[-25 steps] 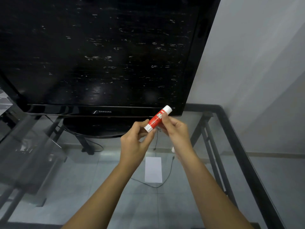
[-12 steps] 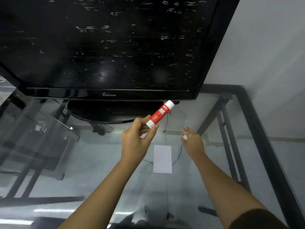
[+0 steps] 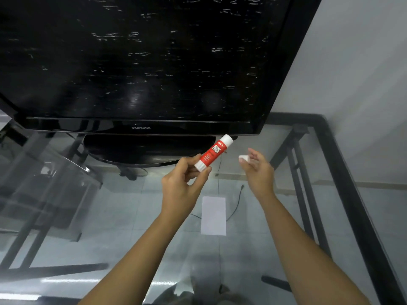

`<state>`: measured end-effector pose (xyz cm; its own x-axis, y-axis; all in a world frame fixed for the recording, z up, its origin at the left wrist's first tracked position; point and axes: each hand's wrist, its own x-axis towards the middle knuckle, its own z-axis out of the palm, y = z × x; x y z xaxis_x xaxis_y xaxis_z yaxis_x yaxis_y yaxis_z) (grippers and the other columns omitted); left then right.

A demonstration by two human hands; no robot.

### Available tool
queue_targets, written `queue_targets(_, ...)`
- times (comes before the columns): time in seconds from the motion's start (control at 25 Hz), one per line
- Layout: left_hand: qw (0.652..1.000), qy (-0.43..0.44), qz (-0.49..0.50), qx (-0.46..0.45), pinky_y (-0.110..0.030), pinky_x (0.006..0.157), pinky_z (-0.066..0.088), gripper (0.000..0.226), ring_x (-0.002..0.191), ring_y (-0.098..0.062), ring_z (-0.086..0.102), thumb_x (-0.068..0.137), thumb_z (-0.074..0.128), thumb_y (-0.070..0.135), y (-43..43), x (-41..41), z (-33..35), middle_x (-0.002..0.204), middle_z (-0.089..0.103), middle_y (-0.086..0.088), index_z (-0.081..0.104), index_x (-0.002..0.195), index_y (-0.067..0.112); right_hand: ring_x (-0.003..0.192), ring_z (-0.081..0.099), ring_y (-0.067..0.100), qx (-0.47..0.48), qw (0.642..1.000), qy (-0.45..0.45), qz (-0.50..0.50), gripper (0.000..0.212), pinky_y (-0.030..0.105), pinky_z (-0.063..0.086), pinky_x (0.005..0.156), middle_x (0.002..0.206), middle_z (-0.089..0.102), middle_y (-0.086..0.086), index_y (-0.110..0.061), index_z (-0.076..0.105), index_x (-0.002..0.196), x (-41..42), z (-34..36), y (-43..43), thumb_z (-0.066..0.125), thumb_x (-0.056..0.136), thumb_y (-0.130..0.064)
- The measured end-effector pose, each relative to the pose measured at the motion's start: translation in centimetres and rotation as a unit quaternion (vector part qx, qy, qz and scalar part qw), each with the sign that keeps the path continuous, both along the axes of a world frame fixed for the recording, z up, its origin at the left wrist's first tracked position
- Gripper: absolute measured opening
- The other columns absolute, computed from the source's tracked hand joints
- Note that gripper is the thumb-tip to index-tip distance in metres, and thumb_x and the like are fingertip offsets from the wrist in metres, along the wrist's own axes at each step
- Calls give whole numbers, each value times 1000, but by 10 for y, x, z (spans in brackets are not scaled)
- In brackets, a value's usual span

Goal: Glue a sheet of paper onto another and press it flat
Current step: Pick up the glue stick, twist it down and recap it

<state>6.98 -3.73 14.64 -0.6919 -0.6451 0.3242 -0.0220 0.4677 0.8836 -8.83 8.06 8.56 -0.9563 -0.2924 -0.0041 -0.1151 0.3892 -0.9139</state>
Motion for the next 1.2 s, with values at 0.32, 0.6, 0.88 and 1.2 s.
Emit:
queue_targets(0.32,999,-11,-52,-6,-3,68,48,32,80,9,62,74,64,38,20,-8,17,96,55,26,58,102,25,107,61,7,-251,963,-99,27,28,22,51,88,111,65,-16,-41,62,105,43,102,16,60,76,-42)
queue_targets(0.6,992,8,-125,-15,-4,74,48,35,92,13,58,76,71,18,10,-9,30,99,56,24,56,106,28,102,54,-15,-181,977,-47,99,29,3,45,72,105,61,-29,-49,58,105,37,121,38,60,77,-40)
queue_targets(0.88,993,18,-113,2,-3,73,47,30,95,15,57,74,65,31,12,-2,29,101,55,25,56,103,26,96,52,-21,-201,974,-47,98,28,4,46,66,102,60,-30,-53,56,102,51,116,30,62,80,-36)
queue_targets(1.2,988,-79,-133,-10,-14,93,44,45,115,2,51,84,63,34,2,-10,-21,133,45,21,47,126,37,101,63,11,-194,955,-207,85,34,23,52,87,107,67,-5,-30,61,106,62,60,7,65,76,-44)
